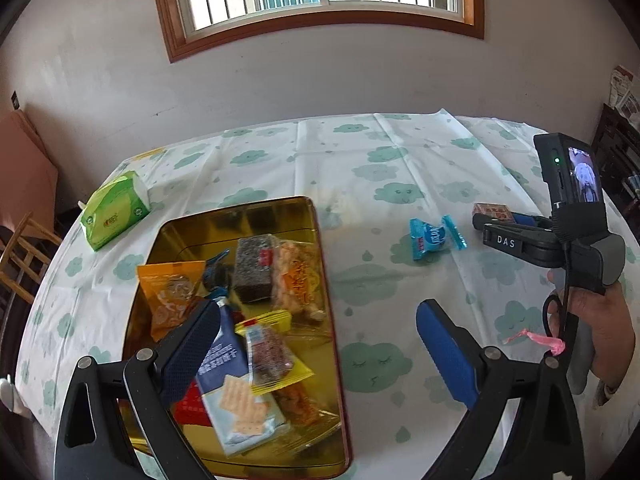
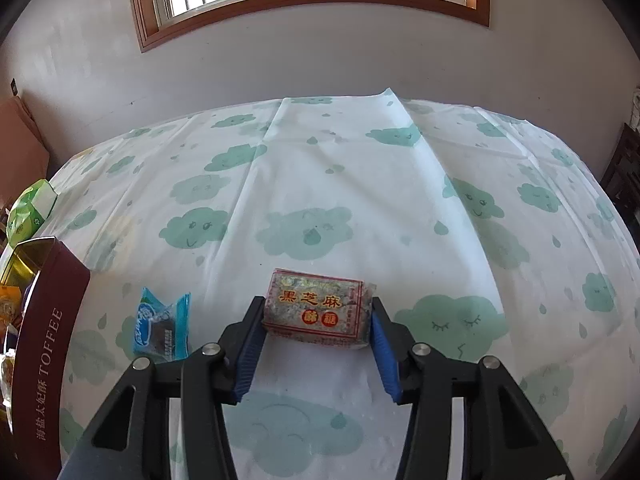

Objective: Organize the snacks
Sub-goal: 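Move the right tool to the red sesame candy box and grasp it, then grasp the blue candy packet with the left tool while the right tool holds the sesame box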

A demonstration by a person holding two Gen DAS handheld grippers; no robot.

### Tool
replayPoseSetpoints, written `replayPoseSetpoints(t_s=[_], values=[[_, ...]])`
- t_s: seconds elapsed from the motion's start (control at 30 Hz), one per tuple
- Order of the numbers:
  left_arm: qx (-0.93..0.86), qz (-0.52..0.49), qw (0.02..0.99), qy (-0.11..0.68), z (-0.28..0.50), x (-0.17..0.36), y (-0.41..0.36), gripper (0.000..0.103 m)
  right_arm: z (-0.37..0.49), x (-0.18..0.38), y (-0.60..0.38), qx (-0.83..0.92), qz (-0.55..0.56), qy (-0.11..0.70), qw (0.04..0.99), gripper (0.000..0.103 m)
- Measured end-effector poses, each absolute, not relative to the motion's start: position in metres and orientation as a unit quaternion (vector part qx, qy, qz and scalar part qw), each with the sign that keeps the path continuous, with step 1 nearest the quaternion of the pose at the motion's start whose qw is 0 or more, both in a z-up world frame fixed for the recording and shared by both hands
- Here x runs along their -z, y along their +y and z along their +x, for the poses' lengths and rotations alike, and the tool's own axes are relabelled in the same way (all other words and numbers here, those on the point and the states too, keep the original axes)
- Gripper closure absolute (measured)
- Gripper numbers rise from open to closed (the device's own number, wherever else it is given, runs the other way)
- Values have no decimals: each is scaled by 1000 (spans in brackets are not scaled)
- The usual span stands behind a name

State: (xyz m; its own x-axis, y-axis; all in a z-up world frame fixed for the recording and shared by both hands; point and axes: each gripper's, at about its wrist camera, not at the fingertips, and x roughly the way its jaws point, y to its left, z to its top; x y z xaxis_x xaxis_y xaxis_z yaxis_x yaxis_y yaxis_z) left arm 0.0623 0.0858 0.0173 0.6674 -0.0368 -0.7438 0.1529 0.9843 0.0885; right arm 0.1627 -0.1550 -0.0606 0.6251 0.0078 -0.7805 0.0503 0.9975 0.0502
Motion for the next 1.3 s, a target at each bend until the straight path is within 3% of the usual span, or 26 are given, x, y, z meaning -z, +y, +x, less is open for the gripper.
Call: replayPoseSetpoints(t_s=[0.63,0.9,0.97,1.3], values=[[103,61,895,430,101,14,3,6,112,59,-233,40,2,434,900,53],[101,46,890,441,129,28,-7,18,112,59,-231,41,3,436,899,53],[95,41,889,446,138,31,-6,26,112,59,-231,41,2,436,899,53],[86,23,878,470,169,51,-10,36,112,60,-231,39,5,436,899,52]])
